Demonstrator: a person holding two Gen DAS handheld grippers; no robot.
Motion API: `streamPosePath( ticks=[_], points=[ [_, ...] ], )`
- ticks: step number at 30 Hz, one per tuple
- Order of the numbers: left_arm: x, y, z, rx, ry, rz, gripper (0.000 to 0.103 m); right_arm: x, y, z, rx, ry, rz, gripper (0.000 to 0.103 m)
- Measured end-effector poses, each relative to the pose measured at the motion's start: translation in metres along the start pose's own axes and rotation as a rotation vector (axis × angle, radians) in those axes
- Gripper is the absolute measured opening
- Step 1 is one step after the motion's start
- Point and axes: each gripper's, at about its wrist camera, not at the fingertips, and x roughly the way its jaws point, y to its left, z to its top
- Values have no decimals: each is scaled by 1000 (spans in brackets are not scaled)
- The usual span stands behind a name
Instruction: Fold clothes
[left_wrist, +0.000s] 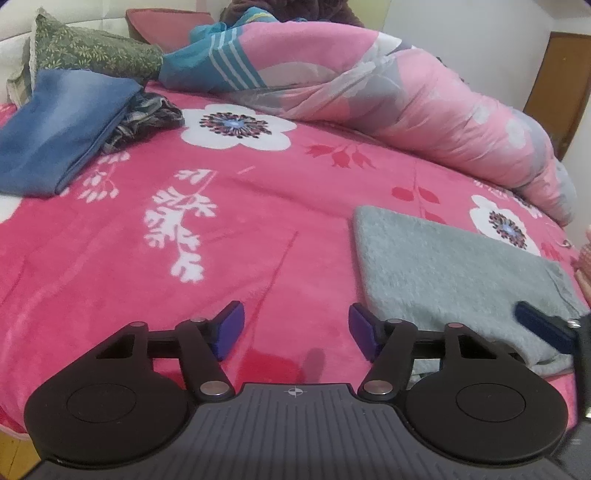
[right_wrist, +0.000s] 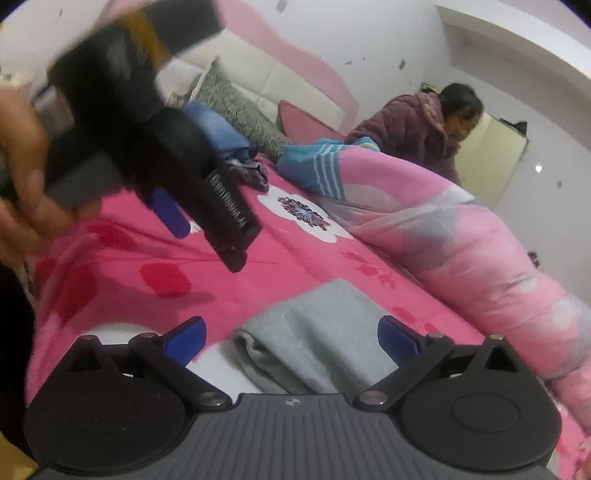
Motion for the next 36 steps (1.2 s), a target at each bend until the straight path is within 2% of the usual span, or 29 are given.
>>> streamPosePath(
  ticks=[1, 4, 6, 8, 10, 12, 15, 17, 20, 21, 22, 26, 32, 34, 36],
  points=[
    [-1, 1, 1, -3, -2, -1, 61, 5, 8, 3, -34, 0, 1, 101],
    [-3, 3, 3, -11, -5, -7, 59, 26, 16, 4, -20, 59, 19, 100],
    [-5, 4, 5, -8, -10, -9, 58, 38, 19, -3, -49, 104, -52, 97],
    [-7, 5, 6, 1, -22, -4, 58, 37, 12, -9, -15, 116, -100, 95],
    [-6, 6, 9, 2, -23, -7, 58, 36, 1, -16, 30, 142, -117, 93],
    [-2, 7, 14, -8, -16, -17, 58, 35, 0, -18, 1, 138, -123, 93],
    [13, 4, 26, -35, 42, -102, 59, 44, 7, -18, -63, 141, -144, 89],
    [28, 0, 33, -64, 94, -164, 60, 50, 7, -18, -42, 147, -145, 82],
    [53, -6, 46, -126, 170, -259, 60, 54, 5, -20, 16, 152, -148, 53],
    [62, -8, 50, -146, 196, -291, 61, 53, 3, -21, 36, 155, -166, 39],
    [68, -12, 53, -149, 211, -318, 61, 52, -1, -21, 66, 147, -171, 33],
    [98, -28, 67, -183, 284, -378, 62, 41, -24, -17, 227, 115, -147, 29],
    [135, -44, 79, -240, 342, -328, 62, 29, -46, -19, 380, 77, -107, 28],
    [144, -48, 80, -248, 355, -326, 58, 25, -50, -20, 409, 67, -98, 28],
    [149, -52, 80, -244, 357, -320, 44, 21, -56, -22, 435, 53, -91, 28]
  ],
)
